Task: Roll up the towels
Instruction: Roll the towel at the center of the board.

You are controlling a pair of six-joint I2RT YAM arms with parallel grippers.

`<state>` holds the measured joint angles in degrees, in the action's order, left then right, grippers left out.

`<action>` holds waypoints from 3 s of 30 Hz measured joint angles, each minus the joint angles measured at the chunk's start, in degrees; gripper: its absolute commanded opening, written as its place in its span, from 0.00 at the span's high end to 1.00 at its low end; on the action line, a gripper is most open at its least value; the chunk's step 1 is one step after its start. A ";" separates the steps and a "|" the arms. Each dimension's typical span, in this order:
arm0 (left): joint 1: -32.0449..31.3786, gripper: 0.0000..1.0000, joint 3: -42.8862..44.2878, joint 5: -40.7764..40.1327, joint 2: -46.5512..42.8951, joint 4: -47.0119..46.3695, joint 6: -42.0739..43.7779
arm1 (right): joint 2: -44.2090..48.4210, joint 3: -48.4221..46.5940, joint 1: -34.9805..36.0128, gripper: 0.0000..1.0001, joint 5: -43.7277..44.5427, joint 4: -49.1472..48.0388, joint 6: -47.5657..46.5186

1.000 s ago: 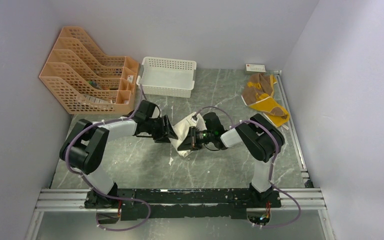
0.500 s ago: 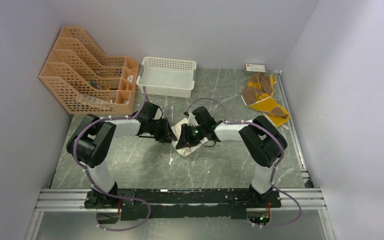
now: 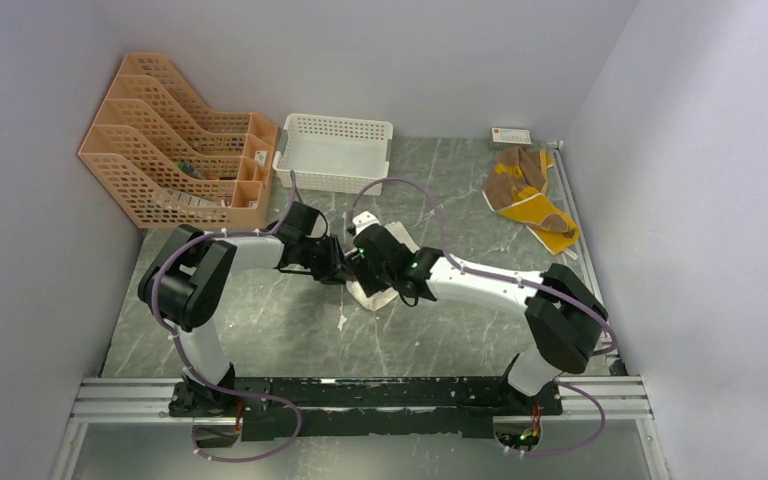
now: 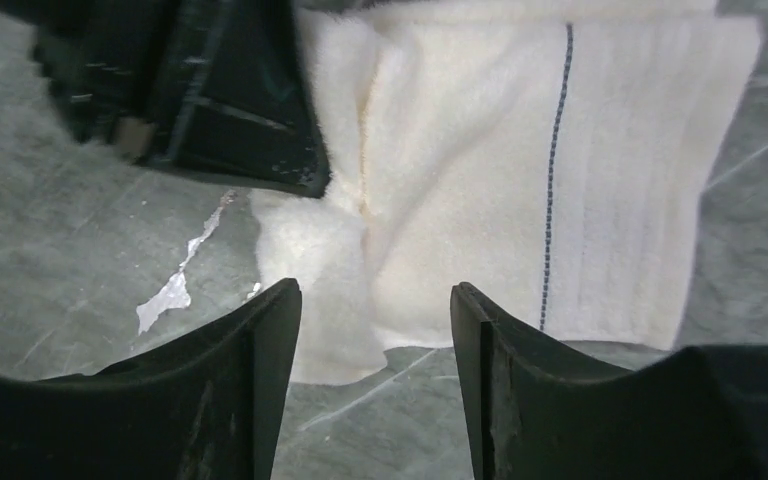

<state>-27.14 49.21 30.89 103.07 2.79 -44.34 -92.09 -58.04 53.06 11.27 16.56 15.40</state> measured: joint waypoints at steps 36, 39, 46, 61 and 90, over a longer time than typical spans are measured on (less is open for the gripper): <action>0.02 0.77 1.75 2.38 1.92 0.57 1.75 | -13.46 -2.19 15.69 0.53 24.65 -2.80 -4.72; 0.02 0.76 2.16 2.38 1.95 1.31 2.10 | -13.79 -2.16 15.43 0.68 25.75 -2.73 -2.67; 0.98 0.60 2.95 2.49 1.92 3.17 2.91 | -11.47 0.26 12.61 0.79 21.14 -5.07 0.07; 8.72 0.35 7.80 -0.98 -14.27 8.41 5.75 | -2.16 9.55 -7.06 0.80 -18.75 -16.15 4.15; -0.35 0.47 4.28 -4.79 -0.79 -1.05 -0.48 | -10.93 18.21 -26.80 0.67 -57.27 -38.47 25.94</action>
<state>-27.49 53.49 26.11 102.28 1.74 -44.82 -103.02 -39.83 26.26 -46.00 -21.91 41.34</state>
